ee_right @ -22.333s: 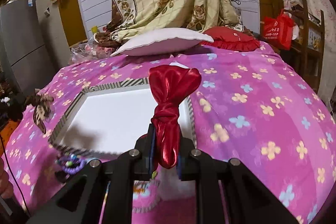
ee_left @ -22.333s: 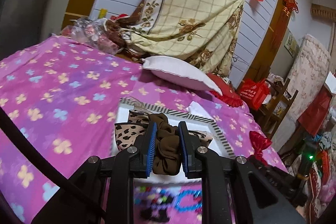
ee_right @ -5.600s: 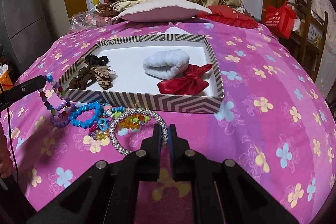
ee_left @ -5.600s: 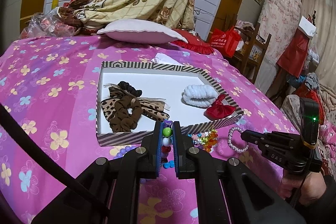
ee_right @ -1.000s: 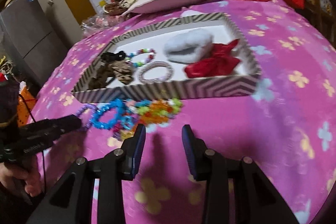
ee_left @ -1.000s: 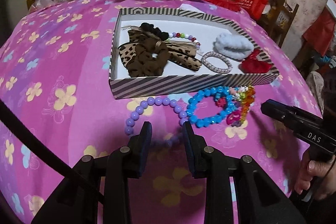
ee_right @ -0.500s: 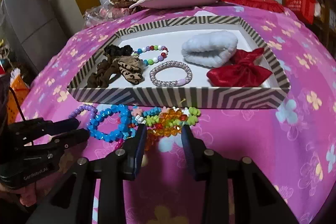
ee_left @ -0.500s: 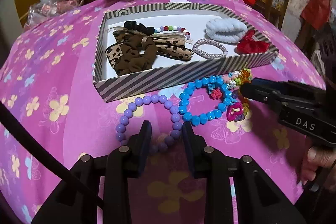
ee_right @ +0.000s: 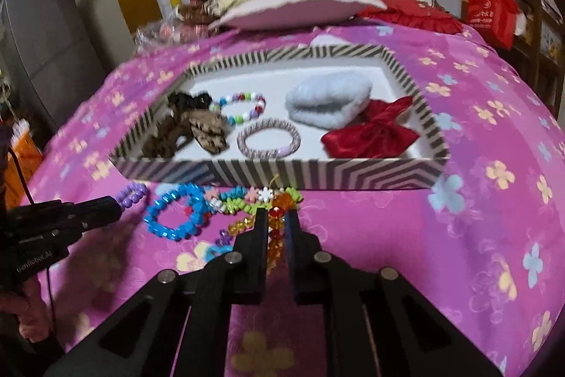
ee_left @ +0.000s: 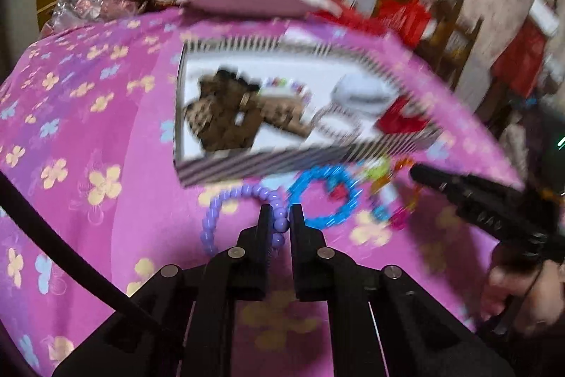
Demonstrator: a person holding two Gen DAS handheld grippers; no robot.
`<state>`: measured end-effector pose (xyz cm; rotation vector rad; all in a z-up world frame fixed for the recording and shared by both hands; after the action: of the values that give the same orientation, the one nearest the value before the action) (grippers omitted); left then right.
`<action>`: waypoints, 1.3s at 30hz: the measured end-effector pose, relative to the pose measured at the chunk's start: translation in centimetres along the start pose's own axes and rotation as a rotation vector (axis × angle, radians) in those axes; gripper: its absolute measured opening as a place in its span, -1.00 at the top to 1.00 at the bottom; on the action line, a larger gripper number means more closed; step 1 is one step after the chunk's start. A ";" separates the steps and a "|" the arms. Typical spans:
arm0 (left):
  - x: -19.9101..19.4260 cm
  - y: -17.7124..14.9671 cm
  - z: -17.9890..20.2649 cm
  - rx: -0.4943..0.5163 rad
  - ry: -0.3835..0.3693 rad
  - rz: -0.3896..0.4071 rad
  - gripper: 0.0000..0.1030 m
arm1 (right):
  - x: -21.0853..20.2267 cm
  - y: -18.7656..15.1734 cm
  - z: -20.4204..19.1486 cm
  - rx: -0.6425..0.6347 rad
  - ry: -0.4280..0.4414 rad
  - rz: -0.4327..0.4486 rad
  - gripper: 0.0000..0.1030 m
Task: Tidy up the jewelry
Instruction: 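Grasp purple bead bracelet with left tool while right tool grasps orange crystal bracelet, then lift purple bracelet with left tool while right tool lifts orange crystal bracelet toward box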
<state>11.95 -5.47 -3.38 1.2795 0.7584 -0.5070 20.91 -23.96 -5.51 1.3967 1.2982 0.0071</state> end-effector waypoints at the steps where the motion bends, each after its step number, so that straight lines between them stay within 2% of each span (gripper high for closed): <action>1: -0.8 0.4 0.0 -0.016 -0.024 0.033 1.00 | -0.5 0.1 0.0 0.004 0.005 0.012 0.82; 5: -2.4 2.0 0.0 -0.048 -0.079 0.115 1.00 | -2.8 0.7 0.2 0.012 0.020 0.079 0.82; 9: -3.0 2.5 0.2 -0.050 -0.091 0.150 1.00 | -4.0 1.2 0.6 0.014 0.006 0.114 0.82; 23: -3.0 2.6 0.0 -0.055 -0.069 0.151 1.00 | -5.2 1.8 0.6 -0.029 -0.077 0.145 0.82; 39: -3.8 3.6 -0.1 -0.084 -0.091 0.197 1.00 | -7.2 3.2 0.4 -0.047 -0.079 0.230 0.81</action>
<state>11.97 -4.85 1.82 1.2295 0.5652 -0.3678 20.51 -28.06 1.21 1.4843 1.0613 0.1356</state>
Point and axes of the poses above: each gripper's, at about its wrist camera, not at the fingertips, and x roughly the way its jaws point, z to its right, y to its top, the point moved 8 cm from there along x, roughly the way its jaws point, and after that the axes turned 11 degrees about y, right-handed, at the moved point
